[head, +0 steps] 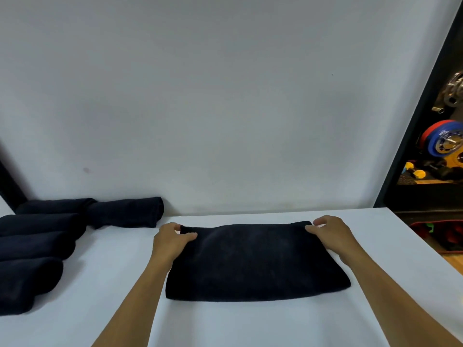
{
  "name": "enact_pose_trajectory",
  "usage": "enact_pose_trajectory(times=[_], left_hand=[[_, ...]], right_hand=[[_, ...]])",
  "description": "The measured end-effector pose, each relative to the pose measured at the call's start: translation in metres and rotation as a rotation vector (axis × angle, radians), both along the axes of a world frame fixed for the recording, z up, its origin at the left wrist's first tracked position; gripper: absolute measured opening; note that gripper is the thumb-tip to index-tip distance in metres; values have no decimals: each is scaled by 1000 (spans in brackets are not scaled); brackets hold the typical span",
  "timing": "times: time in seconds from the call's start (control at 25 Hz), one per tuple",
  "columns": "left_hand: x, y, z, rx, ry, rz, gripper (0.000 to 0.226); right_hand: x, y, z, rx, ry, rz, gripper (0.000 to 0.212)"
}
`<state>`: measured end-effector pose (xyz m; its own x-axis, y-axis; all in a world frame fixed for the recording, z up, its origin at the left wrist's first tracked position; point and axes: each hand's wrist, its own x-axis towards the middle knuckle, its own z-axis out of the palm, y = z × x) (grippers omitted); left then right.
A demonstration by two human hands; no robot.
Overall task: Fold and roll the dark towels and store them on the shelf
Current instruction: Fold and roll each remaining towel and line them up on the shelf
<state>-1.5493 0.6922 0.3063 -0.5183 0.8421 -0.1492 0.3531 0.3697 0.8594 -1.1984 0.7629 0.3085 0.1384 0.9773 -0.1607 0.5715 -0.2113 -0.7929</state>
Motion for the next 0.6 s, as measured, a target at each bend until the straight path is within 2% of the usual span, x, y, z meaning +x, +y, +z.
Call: enact_pose_trajectory(times=[0.08, 0.2, 0.28, 0.32, 0.4, 0.48, 0.56, 0.6], left_hand=[[6, 5, -1, 9, -8, 14, 23], [-2, 9, 2, 21, -132, 38, 24], [-14, 10, -1, 45, -193, 75, 36], [-17, 10, -2, 50, -161, 89, 37], [-10, 7, -1, 44, 11, 87, 29], [5, 4, 1, 50, 275, 86, 30], [25, -2, 2, 153, 567, 51, 36], [38, -7, 1, 219, 643, -41, 39]], right_hand=[[-5, 3, 3, -38, 20, 43, 31], [-10, -1, 13, -76, 138, 82, 21], [-3, -2, 16, -61, 167, 45, 22], [-2, -2, 15, -42, 150, 27, 26], [-4, 2, 10, 15, 67, 13, 26], [-15, 5, 4, 65, 0, -9, 23], [-21, 7, 4, 108, -93, -42, 27], [-22, 6, 5, 134, -175, -44, 28]])
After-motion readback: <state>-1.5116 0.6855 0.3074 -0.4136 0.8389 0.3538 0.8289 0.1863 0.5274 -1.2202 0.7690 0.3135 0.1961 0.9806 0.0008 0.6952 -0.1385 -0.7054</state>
